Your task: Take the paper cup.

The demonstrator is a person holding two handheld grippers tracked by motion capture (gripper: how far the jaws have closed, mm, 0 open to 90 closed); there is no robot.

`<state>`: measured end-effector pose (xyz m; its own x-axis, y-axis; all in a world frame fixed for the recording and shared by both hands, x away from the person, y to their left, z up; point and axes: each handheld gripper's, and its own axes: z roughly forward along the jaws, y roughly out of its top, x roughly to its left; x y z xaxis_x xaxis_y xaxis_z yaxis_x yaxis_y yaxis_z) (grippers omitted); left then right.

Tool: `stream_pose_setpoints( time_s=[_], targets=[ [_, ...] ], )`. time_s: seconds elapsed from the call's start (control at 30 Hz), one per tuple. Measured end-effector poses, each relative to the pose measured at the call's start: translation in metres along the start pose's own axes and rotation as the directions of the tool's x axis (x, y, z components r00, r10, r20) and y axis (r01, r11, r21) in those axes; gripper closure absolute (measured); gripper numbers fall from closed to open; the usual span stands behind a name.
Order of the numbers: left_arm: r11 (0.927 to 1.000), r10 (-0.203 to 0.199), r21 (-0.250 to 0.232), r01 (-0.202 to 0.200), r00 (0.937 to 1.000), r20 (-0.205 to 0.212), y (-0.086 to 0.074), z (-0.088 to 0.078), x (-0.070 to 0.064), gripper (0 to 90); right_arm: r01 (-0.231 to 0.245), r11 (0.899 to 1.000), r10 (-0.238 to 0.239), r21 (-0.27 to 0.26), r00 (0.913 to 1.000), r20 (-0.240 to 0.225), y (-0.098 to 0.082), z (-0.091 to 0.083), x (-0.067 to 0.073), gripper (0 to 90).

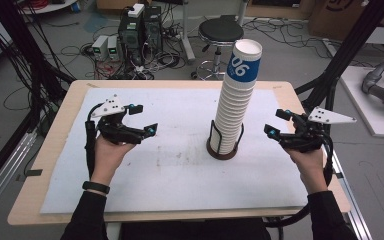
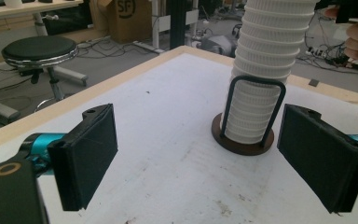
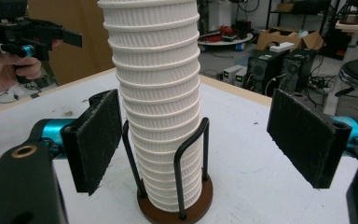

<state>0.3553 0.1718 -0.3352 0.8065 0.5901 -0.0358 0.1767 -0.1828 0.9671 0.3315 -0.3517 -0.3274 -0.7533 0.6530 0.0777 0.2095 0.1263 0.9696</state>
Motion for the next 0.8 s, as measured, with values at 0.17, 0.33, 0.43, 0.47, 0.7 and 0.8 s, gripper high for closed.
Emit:
stream_pose_setpoints(
  time_s=[0.17, 0.33, 0.43, 0.47, 0.7, 0.8],
  targets=[
    [1.0000, -0.008, 0.001, 0.008, 1.0000, 0.000, 0.000, -0.001, 0.001, 12.0, -0.002, 1.000, 0.002, -0.012, 0.9999, -0.014, 0.000, 0.000, -0.002, 18.2],
    [0.9999, -0.016, -0.005, 0.016, 0.9998, 0.008, 0.000, -0.001, 0.002, 12.0, -0.017, 0.999, 0.016, -0.027, 0.9994, -0.031, 0.000, -0.001, -0.005, 18.1],
    [0.9998, -0.019, 0.002, 0.019, 0.9998, 0.006, 0.000, -0.001, 0.002, 12.0, -0.013, 0.999, 0.011, -0.043, 0.9989, -0.046, 0.002, -0.003, -0.004, 18.1],
    [0.9998, -0.022, 0.001, 0.022, 0.9997, 0.009, 0.000, 0.000, 0.002, 12.0, -0.012, 0.999, 0.010, -0.043, 0.9986, -0.052, 0.003, -0.003, -0.004, 18.1],
    [0.9996, -0.028, 0.001, 0.028, 0.9993, 0.025, 0.000, 0.001, 0.002, 12.0, 0.005, 0.998, -0.010, -0.055, 0.9955, -0.095, 0.013, -0.002, 0.003, 18.1],
    [0.9995, -0.032, -0.001, 0.032, 0.9988, 0.038, 0.000, 0.001, 0.002, 11.9, 0.007, 0.999, -0.013, -0.052, 0.9932, -0.115, 0.019, 0.001, 0.004, 18.1]
  ],
)
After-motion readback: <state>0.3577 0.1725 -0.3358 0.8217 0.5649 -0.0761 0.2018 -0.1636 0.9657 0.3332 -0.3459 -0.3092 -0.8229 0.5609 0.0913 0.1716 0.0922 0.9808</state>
